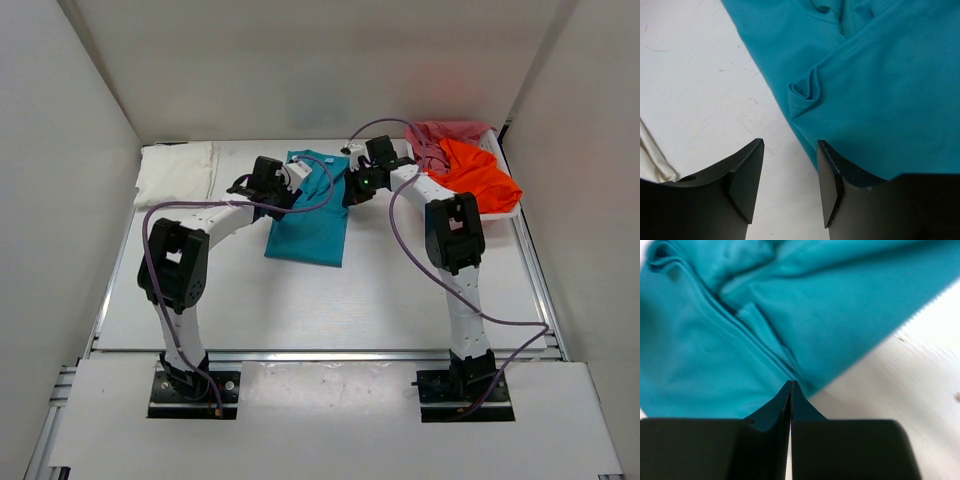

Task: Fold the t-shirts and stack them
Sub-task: Fold the folded rectangular tshirt in 1/3 of the way, then grab one side of the 2/3 rectangular tshirt with both arms

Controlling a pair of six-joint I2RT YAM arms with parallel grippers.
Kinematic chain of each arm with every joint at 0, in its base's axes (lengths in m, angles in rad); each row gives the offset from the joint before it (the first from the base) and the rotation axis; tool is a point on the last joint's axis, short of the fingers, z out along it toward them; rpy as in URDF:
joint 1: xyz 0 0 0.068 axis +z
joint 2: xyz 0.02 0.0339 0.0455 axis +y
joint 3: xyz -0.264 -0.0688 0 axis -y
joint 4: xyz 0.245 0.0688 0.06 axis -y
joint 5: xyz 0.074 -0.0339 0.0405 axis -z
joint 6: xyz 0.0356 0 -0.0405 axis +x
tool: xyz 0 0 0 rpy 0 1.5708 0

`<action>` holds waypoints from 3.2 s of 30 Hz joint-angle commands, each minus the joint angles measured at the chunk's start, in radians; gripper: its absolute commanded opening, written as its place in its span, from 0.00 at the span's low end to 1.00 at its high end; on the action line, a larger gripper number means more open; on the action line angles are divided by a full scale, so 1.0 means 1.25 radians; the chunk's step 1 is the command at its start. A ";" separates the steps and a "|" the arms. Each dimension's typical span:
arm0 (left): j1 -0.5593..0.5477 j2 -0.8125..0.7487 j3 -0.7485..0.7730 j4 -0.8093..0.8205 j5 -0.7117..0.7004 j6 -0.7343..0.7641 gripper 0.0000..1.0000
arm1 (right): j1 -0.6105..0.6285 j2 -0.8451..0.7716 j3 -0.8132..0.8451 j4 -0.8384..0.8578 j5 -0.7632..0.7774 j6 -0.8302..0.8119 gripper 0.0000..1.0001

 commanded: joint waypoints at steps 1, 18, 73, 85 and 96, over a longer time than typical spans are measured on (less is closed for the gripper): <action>-0.020 -0.009 0.050 -0.018 0.032 -0.009 0.57 | 0.002 -0.004 0.041 -0.031 0.031 -0.008 0.00; -0.034 0.102 0.071 0.110 -0.134 0.069 0.56 | 0.014 -0.172 -0.060 0.039 0.024 0.008 0.00; -0.075 -0.182 -0.410 0.092 0.102 0.490 0.38 | 0.214 -0.375 -0.463 0.045 0.072 -0.272 0.63; -0.055 -0.170 -0.393 0.096 0.138 0.441 0.05 | 0.252 -0.354 -0.514 0.078 0.143 -0.306 0.70; -0.031 -0.177 -0.373 0.075 0.185 0.396 0.00 | 0.272 -0.306 -0.528 0.131 0.273 -0.257 0.55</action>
